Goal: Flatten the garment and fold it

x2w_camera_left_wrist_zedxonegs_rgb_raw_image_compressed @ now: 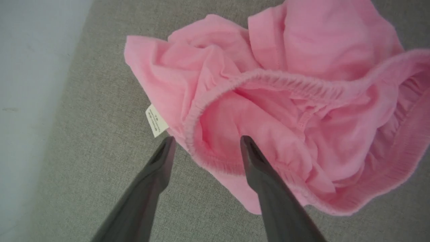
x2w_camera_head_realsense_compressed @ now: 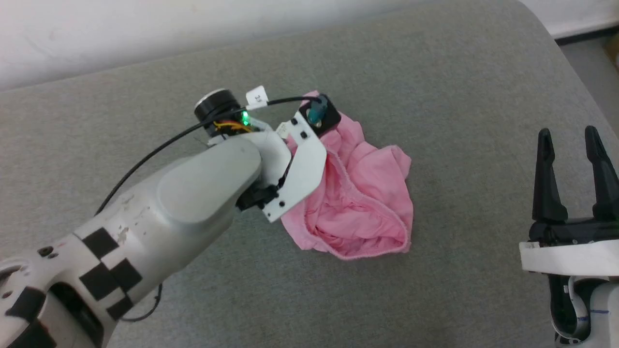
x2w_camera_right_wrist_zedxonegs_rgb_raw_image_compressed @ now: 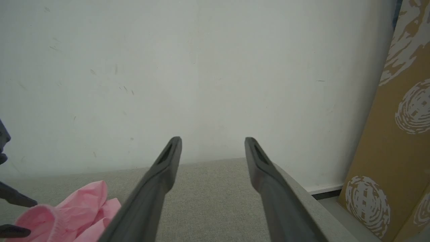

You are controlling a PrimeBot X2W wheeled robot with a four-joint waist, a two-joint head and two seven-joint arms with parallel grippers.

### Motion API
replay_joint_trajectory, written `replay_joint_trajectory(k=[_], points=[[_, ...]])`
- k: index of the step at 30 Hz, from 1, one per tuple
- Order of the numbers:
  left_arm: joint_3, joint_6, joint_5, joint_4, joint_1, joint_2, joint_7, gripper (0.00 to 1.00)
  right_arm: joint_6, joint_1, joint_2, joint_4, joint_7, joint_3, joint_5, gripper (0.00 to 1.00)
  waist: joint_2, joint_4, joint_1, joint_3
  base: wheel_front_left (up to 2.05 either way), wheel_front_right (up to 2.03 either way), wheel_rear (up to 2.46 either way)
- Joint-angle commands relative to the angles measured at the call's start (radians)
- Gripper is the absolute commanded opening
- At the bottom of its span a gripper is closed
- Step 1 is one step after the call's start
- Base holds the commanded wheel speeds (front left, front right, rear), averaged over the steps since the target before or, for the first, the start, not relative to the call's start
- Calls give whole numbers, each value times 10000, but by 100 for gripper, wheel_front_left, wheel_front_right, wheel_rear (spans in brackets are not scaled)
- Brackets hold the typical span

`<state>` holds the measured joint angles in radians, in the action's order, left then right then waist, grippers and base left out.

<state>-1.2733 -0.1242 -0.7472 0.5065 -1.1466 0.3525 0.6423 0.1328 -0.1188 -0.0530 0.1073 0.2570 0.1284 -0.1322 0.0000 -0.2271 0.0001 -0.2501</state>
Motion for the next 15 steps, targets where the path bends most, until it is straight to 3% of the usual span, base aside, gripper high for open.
replay_joint_trajectory(k=[1, 6, 7, 8, 9, 15], points=[[-53, -64, 86, -128, 135, 60, 229, 100, -21, -144, 28, -38, 47, -9, -68, 100, 0, -385, -1, -380, 0, 0, 0], [-65, -64, 615, -1344, 1134, 586, 1830, 100, -21, -290, 28, -111, 47, -30, -254, 100, 0, -592, -1, -679, 0, 0, 0], [-66, -64, 658, -1492, 1215, 697, 1875, 87, -21, -302, 28, -127, 47, -18, -263, 100, 0, -585, -1, -699, 0, 0, 0], [-66, -64, 705, -1603, 1226, 781, 1764, 24, -21, -307, 28, -139, 47, 9, -262, 100, 0, -553, -1, -711, 0, 0, 0], [-67, -64, 746, -1662, 1214, 848, 1583, 0, -21, -306, 28, -149, 47, 42, -254, 100, 0, -506, -1, -705, 0, 0, 0], [-68, -64, 650, -1614, 748, 1163, -211, 0, -21, -259, 28, -153, 47, 143, -62, 100, 0, 6, -1, -342, 0, 0, 0]])
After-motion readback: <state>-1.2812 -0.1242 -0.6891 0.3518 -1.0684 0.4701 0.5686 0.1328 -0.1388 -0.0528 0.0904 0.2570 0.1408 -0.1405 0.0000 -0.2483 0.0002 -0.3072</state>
